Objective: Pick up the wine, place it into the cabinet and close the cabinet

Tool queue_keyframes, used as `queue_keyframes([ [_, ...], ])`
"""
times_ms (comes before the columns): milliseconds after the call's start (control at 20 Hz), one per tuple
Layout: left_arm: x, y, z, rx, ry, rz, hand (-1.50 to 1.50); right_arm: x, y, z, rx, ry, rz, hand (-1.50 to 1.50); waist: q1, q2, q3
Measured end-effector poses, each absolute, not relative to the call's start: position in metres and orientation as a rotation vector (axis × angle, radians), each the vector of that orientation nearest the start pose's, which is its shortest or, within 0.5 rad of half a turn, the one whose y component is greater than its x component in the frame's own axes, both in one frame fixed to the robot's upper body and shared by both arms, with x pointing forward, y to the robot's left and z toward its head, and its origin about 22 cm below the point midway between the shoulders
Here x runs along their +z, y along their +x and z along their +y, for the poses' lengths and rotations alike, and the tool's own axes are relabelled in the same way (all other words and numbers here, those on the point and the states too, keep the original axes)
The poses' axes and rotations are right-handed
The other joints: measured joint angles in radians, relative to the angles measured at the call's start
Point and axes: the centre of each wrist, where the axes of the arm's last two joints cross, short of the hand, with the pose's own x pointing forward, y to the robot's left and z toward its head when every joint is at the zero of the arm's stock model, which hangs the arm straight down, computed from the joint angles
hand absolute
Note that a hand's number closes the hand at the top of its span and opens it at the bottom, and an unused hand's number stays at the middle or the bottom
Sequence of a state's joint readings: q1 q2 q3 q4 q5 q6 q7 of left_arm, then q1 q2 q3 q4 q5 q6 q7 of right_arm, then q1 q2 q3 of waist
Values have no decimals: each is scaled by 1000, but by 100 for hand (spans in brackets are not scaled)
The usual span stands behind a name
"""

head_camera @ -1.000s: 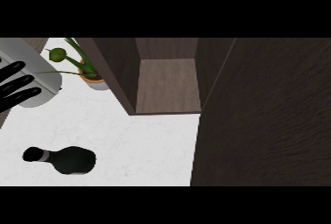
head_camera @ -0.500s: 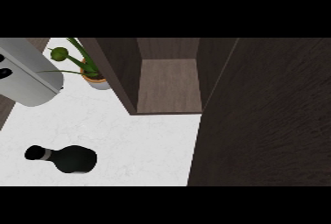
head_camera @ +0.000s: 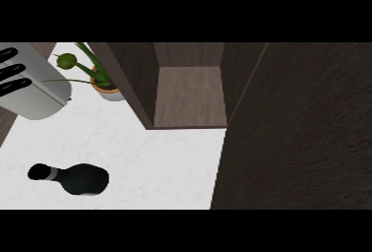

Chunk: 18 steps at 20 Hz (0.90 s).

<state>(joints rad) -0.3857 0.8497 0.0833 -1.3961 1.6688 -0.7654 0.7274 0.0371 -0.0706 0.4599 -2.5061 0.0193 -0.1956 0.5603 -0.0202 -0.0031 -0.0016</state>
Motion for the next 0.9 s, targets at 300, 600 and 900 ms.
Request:
queue_keyframes([
  [300,175,317,393,-489,-1026,-1343,-150,193,127,-165,130,349,-1846,-150,1,-1,0],
  [600,147,318,390,-490,-1002,-1321,-150,192,126,-164,135,335,-1842,-150,-1,-1,0],
  [900,111,319,390,-483,-962,-1313,-150,194,126,-164,142,316,-1849,-150,0,0,0],
])
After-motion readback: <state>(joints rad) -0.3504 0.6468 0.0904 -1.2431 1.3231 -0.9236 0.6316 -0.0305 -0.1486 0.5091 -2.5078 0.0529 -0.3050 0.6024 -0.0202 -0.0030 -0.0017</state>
